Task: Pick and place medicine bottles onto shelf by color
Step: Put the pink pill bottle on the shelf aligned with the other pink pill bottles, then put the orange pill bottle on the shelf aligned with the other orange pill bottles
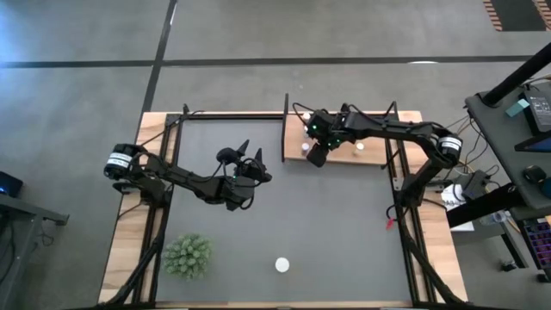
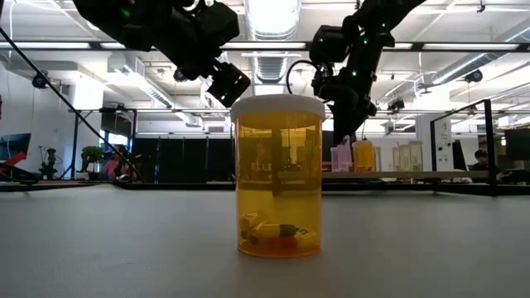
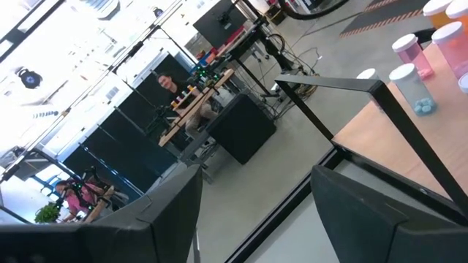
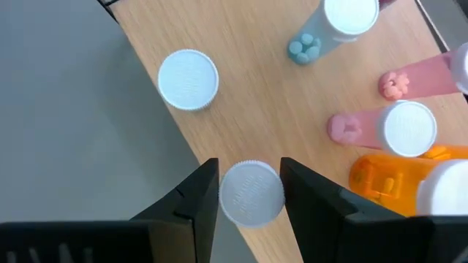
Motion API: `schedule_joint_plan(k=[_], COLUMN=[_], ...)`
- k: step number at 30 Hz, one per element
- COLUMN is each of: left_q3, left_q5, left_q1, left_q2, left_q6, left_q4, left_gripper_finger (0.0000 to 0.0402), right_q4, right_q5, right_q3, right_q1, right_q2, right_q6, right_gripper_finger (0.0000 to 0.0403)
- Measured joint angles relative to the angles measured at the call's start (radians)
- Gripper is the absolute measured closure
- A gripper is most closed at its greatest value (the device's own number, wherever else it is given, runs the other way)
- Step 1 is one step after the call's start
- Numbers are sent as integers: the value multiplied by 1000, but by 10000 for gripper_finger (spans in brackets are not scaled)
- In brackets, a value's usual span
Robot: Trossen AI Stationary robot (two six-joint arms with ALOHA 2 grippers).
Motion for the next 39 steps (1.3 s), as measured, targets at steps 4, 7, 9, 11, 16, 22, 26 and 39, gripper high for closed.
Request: schedule_joint_plan(k=[4,7,9,11,16,22,26,39], left_q3=[0,0,0,0,0,0,0,3], left_q5=[0,0,0,0,0,0,0,0], left_q1=[0,0,0,0,0,0,0,0], left_q2=[0,0,0,0,0,0,0,0], left_q6=[0,1,1,1,1,2,2,1], left_q4=[0,0,0,0,0,0,1,2], left_gripper_finger=[162,162,162,162,162,162,162,162], right_q4=[21,24,35,61,73,74,76,61], right_q5=[0,0,1,1,1,1,15,-88], right_q3=[-23,-34,-36,-36,-36,-45,-34,-30], right_q1=[0,0,-2,-2,-2,-4,-9,33], right_q2=[3,2,-7,-15,-13,-15,-29,-215], right_q6=[5,6,5,4,-9,-18,-34,10], right_gripper_finger=[266,266,266,266,266,266,266,266])
